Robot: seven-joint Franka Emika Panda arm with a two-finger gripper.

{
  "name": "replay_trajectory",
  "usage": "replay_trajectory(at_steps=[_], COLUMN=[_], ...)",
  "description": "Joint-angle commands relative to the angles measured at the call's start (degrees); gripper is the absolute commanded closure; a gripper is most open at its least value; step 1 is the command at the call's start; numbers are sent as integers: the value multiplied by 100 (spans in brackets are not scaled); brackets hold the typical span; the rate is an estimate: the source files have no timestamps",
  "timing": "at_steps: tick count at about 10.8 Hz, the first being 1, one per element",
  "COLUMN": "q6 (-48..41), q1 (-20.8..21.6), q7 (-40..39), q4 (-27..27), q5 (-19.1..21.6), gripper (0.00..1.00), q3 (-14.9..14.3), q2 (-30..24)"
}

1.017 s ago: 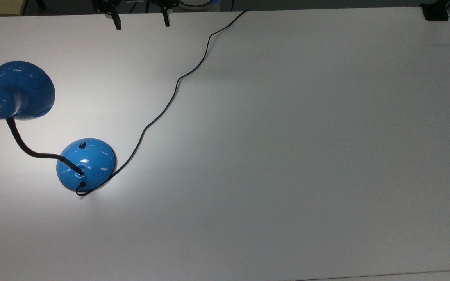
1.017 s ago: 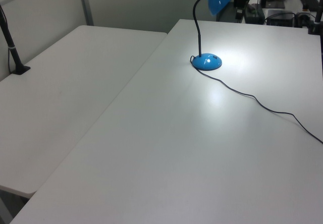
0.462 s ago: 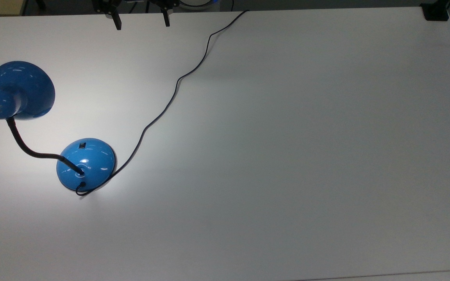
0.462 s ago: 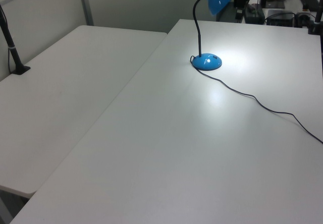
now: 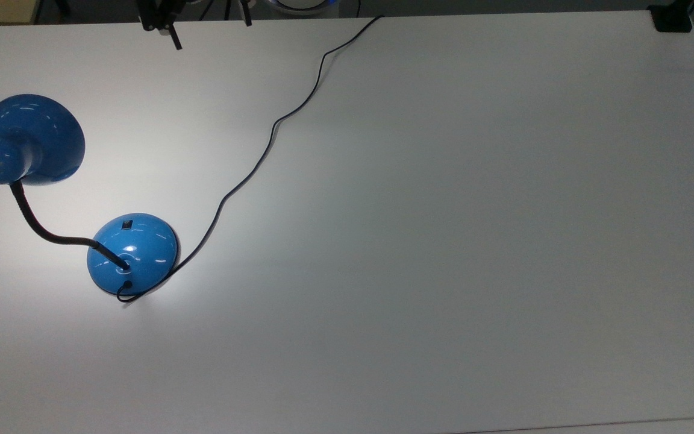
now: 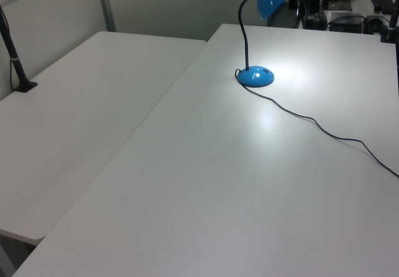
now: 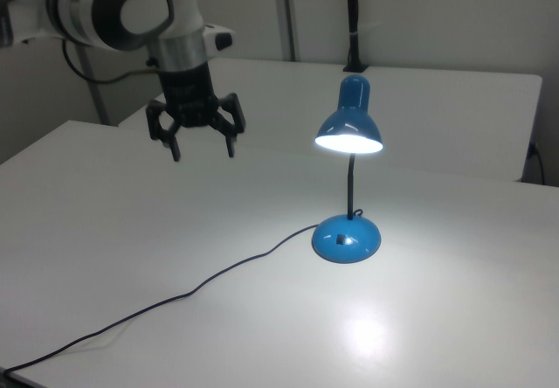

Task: Turn off the lamp
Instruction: 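Move the gripper toward the blue lamp base, above its switch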

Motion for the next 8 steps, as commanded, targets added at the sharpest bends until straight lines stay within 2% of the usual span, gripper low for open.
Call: replay_trajectory(at_steps=[1, 2, 3, 4, 5, 6, 8], q6=[501, 853, 1135, 1486, 1803, 2163, 3337], q1=[-158, -237, -290, -352, -422, -501, -581], q7=[-397, -397, -406, -388, -353, -292, -195], q4=[-399, -653, -830, -883, -884, -954, -1426], q5=[-330, -295, -294, -277, -198, -76, -13], gripper=[23, 35, 54, 82, 100, 100, 100], q3=[-230, -249, -249, -249, -258, -258, -249], q2=[86, 86, 173, 331, 532, 674, 885])
